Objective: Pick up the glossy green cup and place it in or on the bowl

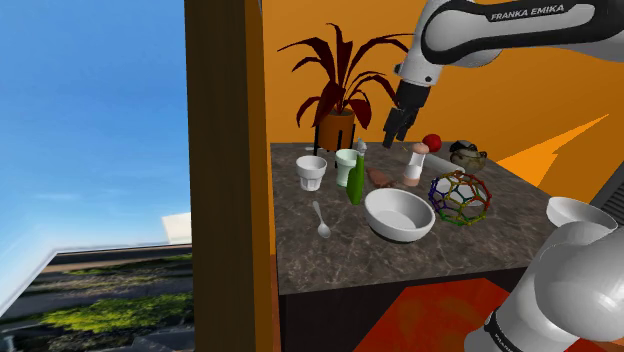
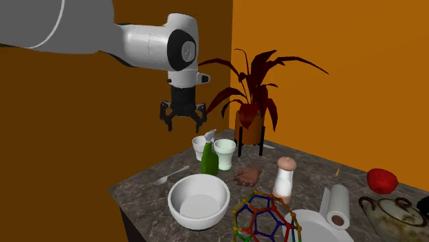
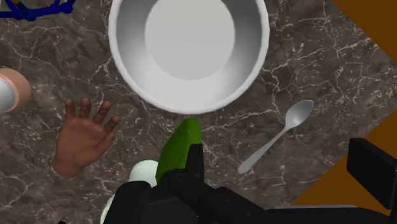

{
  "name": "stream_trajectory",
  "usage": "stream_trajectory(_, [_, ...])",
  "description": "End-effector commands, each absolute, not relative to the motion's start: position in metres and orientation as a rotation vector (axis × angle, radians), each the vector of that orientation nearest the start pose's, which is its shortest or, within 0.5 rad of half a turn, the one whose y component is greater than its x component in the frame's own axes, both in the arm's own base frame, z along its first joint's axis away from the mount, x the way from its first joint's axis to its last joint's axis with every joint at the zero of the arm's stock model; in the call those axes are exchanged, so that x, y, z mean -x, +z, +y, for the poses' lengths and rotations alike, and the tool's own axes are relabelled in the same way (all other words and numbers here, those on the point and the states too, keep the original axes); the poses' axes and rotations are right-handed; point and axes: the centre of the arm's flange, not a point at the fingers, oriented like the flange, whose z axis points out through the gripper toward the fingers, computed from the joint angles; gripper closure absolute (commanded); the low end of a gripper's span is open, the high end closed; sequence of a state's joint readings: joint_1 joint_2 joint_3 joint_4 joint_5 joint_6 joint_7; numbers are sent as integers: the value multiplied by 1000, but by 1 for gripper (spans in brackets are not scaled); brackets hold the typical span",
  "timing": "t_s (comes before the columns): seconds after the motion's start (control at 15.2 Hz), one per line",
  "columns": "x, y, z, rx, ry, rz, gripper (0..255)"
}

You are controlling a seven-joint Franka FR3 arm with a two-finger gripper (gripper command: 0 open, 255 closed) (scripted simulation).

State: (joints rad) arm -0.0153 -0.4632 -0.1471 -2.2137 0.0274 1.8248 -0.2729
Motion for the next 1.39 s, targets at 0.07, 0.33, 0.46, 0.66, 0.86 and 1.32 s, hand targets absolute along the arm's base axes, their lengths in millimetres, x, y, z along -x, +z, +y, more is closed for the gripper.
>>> stream_trajectory(0.07, [-444,545,-98,3051,-131,-169,0])
stream_trajectory(0.33, [-482,520,-128,3040,-125,-154,0])
stream_trajectory(0.46, [-500,508,-143,3035,-123,-147,0])
stream_trajectory(0.66, [-528,489,-165,3027,-119,-136,0])
stream_trajectory(0.86, [-556,470,-188,3019,-115,-125,0])
stream_trajectory(1.32, [-620,424,-241,3000,-105,-100,0])
